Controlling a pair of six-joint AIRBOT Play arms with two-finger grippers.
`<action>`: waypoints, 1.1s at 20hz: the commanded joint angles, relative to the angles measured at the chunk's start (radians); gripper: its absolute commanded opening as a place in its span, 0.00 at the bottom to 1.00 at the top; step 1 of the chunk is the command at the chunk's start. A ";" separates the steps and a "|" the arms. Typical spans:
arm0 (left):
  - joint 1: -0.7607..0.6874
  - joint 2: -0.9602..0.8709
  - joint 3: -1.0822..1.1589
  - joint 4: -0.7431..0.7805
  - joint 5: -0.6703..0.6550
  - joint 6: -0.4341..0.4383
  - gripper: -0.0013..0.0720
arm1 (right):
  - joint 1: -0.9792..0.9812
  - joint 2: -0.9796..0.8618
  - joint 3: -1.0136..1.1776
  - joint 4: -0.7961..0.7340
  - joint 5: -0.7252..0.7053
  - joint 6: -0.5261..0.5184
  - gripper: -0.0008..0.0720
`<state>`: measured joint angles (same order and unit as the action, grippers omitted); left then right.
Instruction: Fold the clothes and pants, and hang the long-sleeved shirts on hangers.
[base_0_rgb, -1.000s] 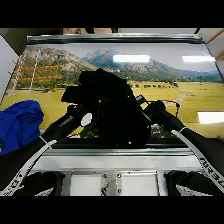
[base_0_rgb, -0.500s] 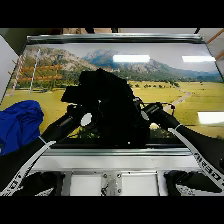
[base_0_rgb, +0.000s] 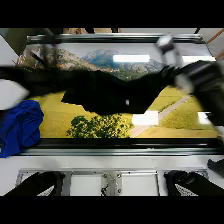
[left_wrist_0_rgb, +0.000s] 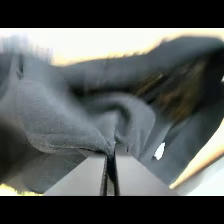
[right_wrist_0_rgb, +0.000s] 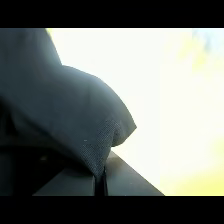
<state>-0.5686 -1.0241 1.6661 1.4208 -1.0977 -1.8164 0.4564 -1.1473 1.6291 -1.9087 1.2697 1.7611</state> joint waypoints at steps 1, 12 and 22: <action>-0.041 0.009 0.436 -0.003 0.098 0.060 0.05 | -0.006 0.093 0.489 0.028 0.021 0.032 0.04; -0.065 0.077 0.254 0.105 0.574 0.030 0.05 | -0.006 0.235 0.405 0.088 -0.241 0.308 0.04; 0.316 -0.283 0.369 -0.044 0.050 -0.002 0.05 | -0.061 -0.172 0.391 0.064 -0.138 0.156 0.04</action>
<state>-0.3187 -1.2430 2.0270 1.4464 -0.9356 -1.8187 0.4168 -1.2427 2.0205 -1.8233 1.1133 1.9720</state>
